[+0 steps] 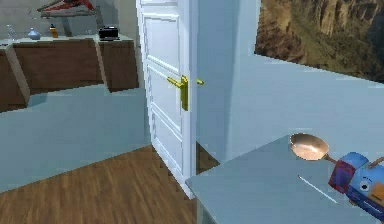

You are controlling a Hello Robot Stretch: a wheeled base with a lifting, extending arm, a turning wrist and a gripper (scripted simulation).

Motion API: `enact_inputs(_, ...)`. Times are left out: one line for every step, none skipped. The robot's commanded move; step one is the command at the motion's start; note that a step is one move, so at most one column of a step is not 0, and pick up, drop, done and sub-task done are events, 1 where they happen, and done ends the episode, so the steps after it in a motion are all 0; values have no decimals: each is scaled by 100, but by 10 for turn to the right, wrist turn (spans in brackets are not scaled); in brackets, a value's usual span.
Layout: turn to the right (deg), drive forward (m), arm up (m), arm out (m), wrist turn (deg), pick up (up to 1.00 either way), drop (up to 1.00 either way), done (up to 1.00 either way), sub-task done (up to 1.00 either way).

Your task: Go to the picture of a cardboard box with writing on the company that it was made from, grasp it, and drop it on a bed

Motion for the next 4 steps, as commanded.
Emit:
enact_inputs(0, 0, 0, 0, -450, 0, 0, 0, 0)
enact_inputs(0, 0, 0, 0, -450, 0, 0, 0, 0)
enact_inputs(0, 0, 0, 0, -270, 0, 0, 0, 0)
enact_inputs(0, 0, 0, -32, 0, 0, 0, 0, 0)
